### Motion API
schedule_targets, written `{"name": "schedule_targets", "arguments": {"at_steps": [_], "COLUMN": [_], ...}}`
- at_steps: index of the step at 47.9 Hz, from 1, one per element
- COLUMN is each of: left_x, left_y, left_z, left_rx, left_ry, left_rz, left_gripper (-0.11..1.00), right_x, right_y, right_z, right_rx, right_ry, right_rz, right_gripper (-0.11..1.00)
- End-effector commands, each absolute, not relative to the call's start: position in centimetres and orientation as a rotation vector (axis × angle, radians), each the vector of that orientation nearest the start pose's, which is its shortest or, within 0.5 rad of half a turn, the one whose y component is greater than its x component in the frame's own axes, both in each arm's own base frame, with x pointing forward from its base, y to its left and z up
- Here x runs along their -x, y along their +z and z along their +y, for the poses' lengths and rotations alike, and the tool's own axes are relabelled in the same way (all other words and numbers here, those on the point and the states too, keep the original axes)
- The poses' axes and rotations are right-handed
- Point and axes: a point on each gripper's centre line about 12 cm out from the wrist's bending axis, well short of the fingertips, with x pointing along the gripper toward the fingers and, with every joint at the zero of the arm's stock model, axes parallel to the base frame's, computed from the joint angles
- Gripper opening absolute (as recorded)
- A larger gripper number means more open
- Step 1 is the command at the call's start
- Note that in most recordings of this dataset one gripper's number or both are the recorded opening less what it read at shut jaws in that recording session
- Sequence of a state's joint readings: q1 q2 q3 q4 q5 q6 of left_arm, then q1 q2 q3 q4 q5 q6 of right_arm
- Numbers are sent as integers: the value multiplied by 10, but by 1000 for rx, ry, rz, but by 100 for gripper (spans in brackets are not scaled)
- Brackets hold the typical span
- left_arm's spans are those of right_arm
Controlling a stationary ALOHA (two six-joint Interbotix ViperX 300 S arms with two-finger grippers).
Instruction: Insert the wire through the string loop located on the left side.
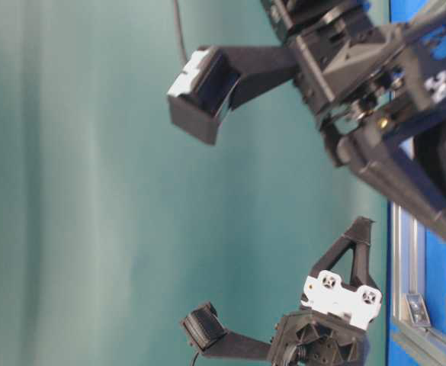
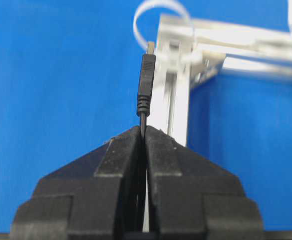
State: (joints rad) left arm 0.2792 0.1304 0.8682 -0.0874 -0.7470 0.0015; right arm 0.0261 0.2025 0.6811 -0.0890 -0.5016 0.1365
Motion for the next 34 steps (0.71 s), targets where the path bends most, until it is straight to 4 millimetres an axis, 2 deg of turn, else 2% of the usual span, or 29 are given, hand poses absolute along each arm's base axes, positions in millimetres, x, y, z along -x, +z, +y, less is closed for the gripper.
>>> {"name": "schedule_targets", "arguments": {"at_steps": [1, 12, 34], "left_x": [-361, -360, -360], "left_y": [150, 150, 150], "left_z": [111, 110, 110], "left_rx": [82, 82, 81], "left_ry": [342, 342, 342], "left_rz": [195, 197, 199], "left_gripper": [0, 0, 0], "right_x": [-429, -443, -443], "right_y": [145, 140, 139], "right_z": [15, 16, 15], "right_rx": [-61, -53, -53], "right_ry": [55, 55, 53], "right_rz": [355, 385, 393], "right_gripper": [0, 0, 0]}}
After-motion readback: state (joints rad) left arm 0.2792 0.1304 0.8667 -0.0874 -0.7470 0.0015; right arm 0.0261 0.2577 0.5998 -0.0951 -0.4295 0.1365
